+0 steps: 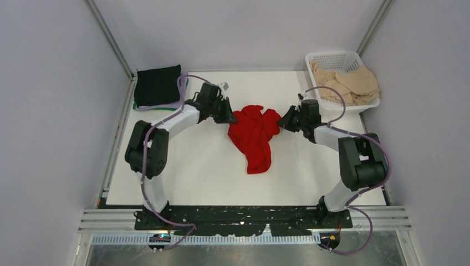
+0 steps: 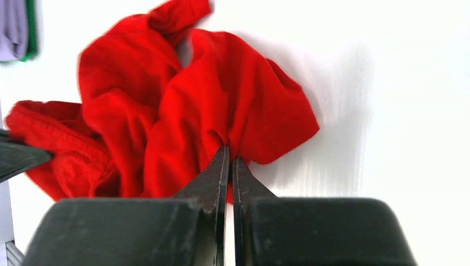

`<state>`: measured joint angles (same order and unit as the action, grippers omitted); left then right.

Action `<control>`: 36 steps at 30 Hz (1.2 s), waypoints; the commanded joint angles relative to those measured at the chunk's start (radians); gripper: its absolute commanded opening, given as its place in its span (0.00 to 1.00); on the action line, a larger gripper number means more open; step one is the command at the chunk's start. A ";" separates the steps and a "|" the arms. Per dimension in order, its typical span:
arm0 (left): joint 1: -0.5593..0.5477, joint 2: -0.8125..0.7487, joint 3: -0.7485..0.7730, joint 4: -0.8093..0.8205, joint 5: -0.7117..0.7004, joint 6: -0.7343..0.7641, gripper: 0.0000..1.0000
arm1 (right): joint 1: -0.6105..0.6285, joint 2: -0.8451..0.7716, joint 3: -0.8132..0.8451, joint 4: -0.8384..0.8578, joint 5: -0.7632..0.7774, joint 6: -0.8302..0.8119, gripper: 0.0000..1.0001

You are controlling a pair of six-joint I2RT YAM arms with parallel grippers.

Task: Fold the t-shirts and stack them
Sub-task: Flatten out the tshirt

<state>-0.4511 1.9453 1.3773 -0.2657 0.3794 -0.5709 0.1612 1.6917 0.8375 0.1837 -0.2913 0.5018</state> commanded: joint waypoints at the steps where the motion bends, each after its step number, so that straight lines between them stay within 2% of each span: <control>1: 0.005 -0.281 -0.047 0.070 -0.058 0.080 0.00 | 0.005 -0.235 -0.057 0.133 0.082 -0.053 0.05; 11: 0.003 -0.859 -0.190 0.011 -0.213 0.203 0.00 | 0.004 -0.865 -0.093 0.067 0.149 -0.179 0.05; 16: 0.003 -1.132 -0.224 -0.037 -0.278 0.217 0.00 | 0.004 -1.094 -0.045 -0.044 0.154 -0.230 0.05; 19: 0.003 -1.274 -0.244 -0.056 -0.399 0.208 0.00 | 0.004 -1.220 -0.021 -0.087 0.174 -0.238 0.05; 25: 0.003 -1.439 -0.249 -0.207 -0.794 0.161 0.00 | 0.004 -1.325 0.055 -0.288 0.384 -0.285 0.05; 28: 0.004 -1.471 -0.256 -0.285 -0.958 0.097 0.00 | 0.005 -1.366 0.054 -0.333 0.385 -0.279 0.05; 33: 0.004 -1.501 -0.310 -0.314 -1.084 0.046 0.00 | 0.004 -1.382 0.059 -0.402 0.407 -0.276 0.05; 36: 0.003 -1.479 -0.332 -0.326 -1.099 0.035 0.00 | 0.004 -1.360 0.052 -0.437 0.436 -0.276 0.05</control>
<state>-0.4515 0.4534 1.0657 -0.5663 -0.5613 -0.4980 0.1646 0.3103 0.8696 -0.2066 0.0467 0.2417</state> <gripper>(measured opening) 0.040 0.072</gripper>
